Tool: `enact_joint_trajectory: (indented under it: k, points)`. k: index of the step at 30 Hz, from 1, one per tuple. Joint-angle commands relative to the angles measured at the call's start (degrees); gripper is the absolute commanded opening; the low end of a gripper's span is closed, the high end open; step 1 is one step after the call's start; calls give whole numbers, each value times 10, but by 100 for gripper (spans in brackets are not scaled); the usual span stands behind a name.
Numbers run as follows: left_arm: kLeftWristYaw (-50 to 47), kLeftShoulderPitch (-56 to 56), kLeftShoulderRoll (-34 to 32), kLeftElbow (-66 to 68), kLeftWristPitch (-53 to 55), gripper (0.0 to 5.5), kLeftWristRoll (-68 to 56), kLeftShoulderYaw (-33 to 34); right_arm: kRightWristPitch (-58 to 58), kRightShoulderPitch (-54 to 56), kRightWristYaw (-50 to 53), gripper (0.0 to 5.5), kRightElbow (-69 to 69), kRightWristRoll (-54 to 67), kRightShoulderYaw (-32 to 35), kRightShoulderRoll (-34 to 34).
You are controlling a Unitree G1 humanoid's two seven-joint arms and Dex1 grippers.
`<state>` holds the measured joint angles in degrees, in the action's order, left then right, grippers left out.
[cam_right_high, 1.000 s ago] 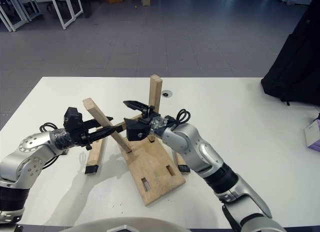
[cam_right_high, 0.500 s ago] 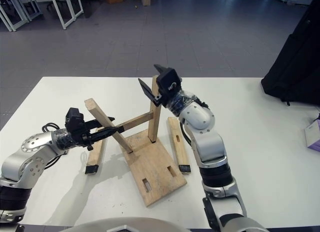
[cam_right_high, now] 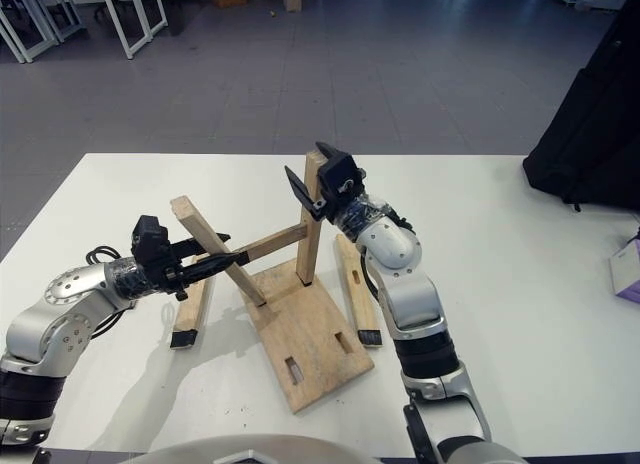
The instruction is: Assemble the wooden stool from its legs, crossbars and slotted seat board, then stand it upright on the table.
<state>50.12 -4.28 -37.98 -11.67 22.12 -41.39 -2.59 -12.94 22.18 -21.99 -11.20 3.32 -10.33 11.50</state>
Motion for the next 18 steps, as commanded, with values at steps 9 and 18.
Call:
enact_joint_trajectory:
  k: [9, 18]
  points:
    - [1, 8, 27, 44, 56, 207, 57, -80, -157, -40, -113, 306, -50, 156, -86, 2]
    - [-9, 9, 37, 52, 63, 207, 60, -77, -170, -41, -123, 306, -63, 169, -102, 10]
